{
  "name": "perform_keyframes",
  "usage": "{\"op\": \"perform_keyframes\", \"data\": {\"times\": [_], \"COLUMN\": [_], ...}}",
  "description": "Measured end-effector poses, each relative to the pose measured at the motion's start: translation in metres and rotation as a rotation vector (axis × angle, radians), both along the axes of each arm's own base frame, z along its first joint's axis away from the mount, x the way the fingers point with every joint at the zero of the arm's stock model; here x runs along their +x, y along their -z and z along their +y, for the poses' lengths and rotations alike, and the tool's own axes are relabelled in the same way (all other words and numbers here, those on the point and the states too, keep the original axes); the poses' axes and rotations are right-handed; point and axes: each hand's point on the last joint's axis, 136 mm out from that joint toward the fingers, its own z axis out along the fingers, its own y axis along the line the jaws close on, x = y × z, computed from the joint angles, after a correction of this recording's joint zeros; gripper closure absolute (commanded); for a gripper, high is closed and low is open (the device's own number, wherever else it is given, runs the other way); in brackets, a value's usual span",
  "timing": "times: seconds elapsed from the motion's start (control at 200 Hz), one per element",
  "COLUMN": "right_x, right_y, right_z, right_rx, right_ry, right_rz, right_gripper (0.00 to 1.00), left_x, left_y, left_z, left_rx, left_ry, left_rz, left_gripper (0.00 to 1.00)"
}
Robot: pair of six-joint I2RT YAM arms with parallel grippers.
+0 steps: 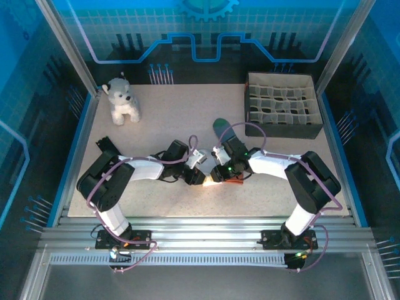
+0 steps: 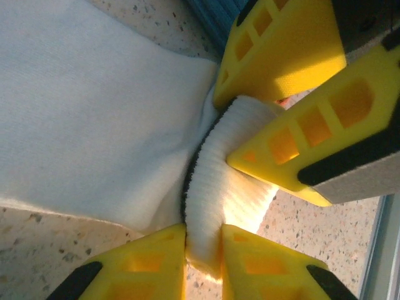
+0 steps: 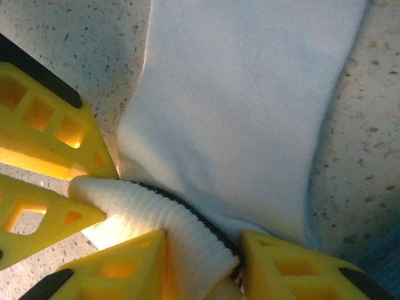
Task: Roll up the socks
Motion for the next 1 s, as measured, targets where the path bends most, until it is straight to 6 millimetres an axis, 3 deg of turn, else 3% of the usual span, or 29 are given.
{"op": "perform_keyframes", "data": {"times": [0.205,0.33,0.405,0.61,0.71,0.825,1.001], "right_x": [0.0,0.001,0.001,0.001,0.002,0.002,0.003], "right_y": [0.001,0.001,0.001,0.002,0.002,0.002,0.002], "right_z": [0.0,0.0,0.0,0.001,0.001,0.001,0.003], "right_rx": [-0.002,-0.005,-0.007,-0.013,-0.013,-0.012,-0.012], "right_ry": [-0.001,0.0,0.0,-0.004,-0.006,-0.008,-0.014], "right_rz": [-0.001,-0.002,0.0,0.006,0.004,0.007,0.026], "right_gripper": [0.66,0.67,0.67,0.67,0.67,0.67,0.67], "left_x": [-0.005,-0.005,-0.002,-0.006,-0.018,-0.038,-0.06], "left_y": [-0.005,-0.022,-0.042,-0.121,-0.141,-0.132,-0.086], "left_z": [0.012,0.015,0.016,0.019,0.021,0.014,-0.003], "left_rx": [0.045,0.041,0.022,-0.058,-0.051,0.025,0.224], "left_ry": [-0.017,-0.022,-0.018,0.061,0.134,0.265,0.463], "left_rz": [-0.027,-0.072,-0.136,-0.458,-0.625,-0.76,-0.864], "left_gripper": [0.74,0.73,0.73,0.69,0.68,0.67,0.67]}}
